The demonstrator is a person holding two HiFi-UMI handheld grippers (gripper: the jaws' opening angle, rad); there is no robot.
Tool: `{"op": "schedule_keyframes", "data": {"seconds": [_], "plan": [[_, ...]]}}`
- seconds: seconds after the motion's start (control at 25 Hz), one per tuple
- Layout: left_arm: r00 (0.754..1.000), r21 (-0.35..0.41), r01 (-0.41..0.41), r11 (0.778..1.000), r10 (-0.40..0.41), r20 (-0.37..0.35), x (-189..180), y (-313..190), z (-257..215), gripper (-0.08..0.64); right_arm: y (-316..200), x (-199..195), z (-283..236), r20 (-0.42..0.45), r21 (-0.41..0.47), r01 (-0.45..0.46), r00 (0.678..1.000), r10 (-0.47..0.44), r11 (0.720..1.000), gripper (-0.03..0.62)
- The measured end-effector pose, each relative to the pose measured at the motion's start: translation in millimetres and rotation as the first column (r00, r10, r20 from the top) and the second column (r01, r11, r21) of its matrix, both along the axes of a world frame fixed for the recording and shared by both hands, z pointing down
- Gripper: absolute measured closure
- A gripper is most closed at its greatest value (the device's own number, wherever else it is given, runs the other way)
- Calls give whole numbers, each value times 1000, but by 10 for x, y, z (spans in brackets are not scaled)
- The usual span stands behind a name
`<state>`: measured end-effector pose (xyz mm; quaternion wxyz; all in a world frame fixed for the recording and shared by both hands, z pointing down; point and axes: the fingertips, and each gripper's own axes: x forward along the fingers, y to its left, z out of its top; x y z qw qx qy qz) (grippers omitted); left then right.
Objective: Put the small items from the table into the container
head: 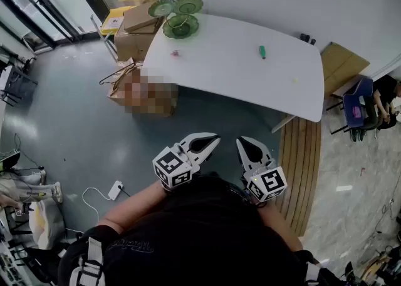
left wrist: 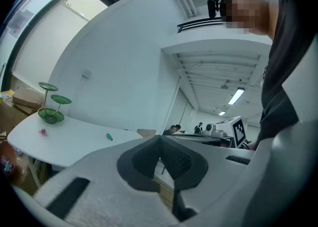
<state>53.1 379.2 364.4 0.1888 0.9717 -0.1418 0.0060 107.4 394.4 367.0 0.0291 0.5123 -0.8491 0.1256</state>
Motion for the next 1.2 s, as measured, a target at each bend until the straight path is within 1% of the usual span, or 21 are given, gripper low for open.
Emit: {"op": "schedule_keyframes", "data": {"seconds": [0.28,0.48,0.68,0.8,1.0,1.2], "plan": [[1000,2,19,1000,-19,3,31,-52,-3,557,-57,63,-15,2,6,14,1000,-14,1000,575],[999,-6,42,999,-42,1,-113,-183,34,557,-217,-66,10,11,1,39,999,-39,999,575],[997,-15,77,997,-78,-13,-375,-446,69,557,-485,-339,-36,31,27,84,996,-85,996,574],[996,-17,87,996,-87,-21,-598,-728,68,557,-759,-545,-45,28,27,90,995,-91,996,574],[997,-15,69,998,-70,-35,-1003,-1236,2,557,-1297,-982,-78,28,23,95,995,-96,995,574],[997,5,62,998,-61,-57,-1507,-1733,-110,557,-1880,-1481,-173,20,39,98,995,-99,994,574]]}}
